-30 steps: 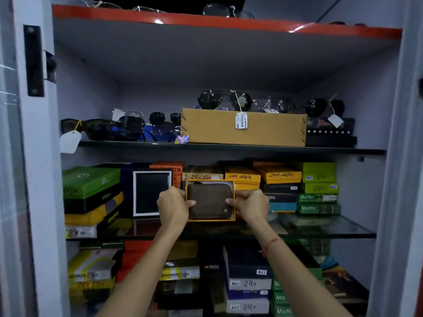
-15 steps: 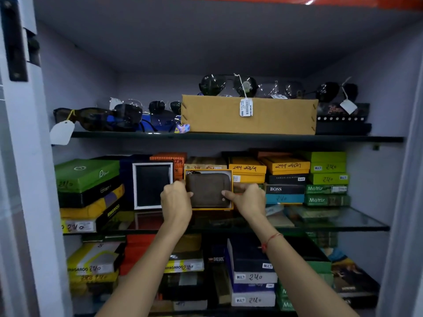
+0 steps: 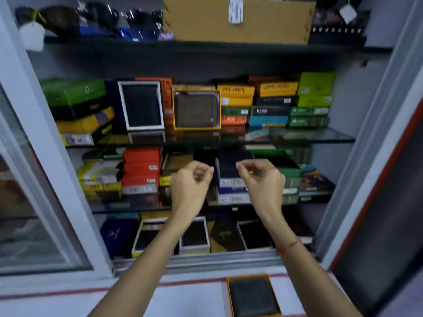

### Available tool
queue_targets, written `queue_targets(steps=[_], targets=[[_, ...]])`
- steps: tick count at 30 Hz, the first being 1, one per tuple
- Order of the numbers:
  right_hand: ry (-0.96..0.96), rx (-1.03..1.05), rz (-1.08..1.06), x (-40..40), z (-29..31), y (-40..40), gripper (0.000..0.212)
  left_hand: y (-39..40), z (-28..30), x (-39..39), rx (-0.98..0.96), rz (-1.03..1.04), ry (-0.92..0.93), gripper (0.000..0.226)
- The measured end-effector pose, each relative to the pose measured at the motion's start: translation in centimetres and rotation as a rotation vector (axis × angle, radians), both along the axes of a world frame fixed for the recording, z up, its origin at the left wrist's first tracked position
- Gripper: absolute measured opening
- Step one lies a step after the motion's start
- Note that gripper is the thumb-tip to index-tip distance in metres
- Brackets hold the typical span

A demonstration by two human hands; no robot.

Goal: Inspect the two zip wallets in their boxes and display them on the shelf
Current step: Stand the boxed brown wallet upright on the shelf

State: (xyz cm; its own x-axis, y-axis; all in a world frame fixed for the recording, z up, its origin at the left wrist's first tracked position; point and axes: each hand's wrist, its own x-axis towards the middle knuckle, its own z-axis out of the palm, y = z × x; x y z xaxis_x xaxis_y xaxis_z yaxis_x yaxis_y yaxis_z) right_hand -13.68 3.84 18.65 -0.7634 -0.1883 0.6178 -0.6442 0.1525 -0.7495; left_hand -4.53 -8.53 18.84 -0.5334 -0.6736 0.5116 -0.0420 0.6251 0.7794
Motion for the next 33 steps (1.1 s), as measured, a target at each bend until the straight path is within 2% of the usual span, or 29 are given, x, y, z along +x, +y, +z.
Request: queue_targets(steps=[3, 6, 7, 9, 10, 13, 15, 17, 20, 24, 26, 29, 33], targets=[[-0.185, 0.148, -0.037, 0.6, -6.3, 2.4, 0.011, 2.7, -7.3, 0.1, 0.202, -0.069, -0.238, 0.014], [-0.487, 0.316, -0.046, 0.5, -12.9, 5.0, 0.014, 5.3, -14.7, 0.9, 0.527, -0.078, -0.436, 0.003], [-0.572, 0.399, -0.074, 0.5, -15.2, 6.0, 0.016, 6.2, -17.0, 1.2, 0.597, -0.056, -0.500, 0.006], [-0.677, 0.600, -0.147, 0.4, -19.2, 7.7, 0.023, 7.2, -20.6, 1.7, 0.613, -0.027, -0.635, 0.013], [-0.712, 0.688, -0.169, 0.3, -21.0, 8.5, 0.027, 7.7, -21.8, 1.9, 0.593, -0.021, -0.726, 0.009], [-0.807, 0.809, -0.192, 0.4, -24.8, 10.3, 0.043, 8.6, -24.7, 1.8, 0.601, 0.002, -0.909, 0.036], [-0.872, 0.791, -0.181, 0.4, -26.1, 10.7, 0.043, 9.1, -25.6, 1.5, 0.719, -0.041, -0.896, 0.027], [-0.913, 0.803, -0.150, 0.5, -26.8, 10.9, 0.029, 9.5, -26.2, 1.4, 0.804, -0.081, -0.869, 0.033], [-0.914, 0.805, -0.133, 0.6, -27.1, 10.8, 0.034, 9.6, -26.1, 1.5, 0.775, -0.067, -0.882, 0.036], [-0.861, 0.742, -0.175, 0.7, -24.5, 10.9, 0.033, 9.5, -24.4, 1.8, 0.663, -0.067, -0.882, 0.034], [-0.831, 0.662, -0.209, 0.7, -22.7, 11.2, 0.031, 9.3, -22.8, 1.9, 0.649, -0.085, -0.798, 0.030], [-0.780, 0.530, -0.233, 1.0, -19.5, 11.6, 0.032, 9.1, -19.6, 2.4, 0.653, -0.124, -0.604, 0.007], [-0.694, 0.325, -0.216, 0.9, -14.1, 11.7, 0.039, 9.0, -13.8, 2.3, 0.561, -0.126, -0.405, 0.031]])
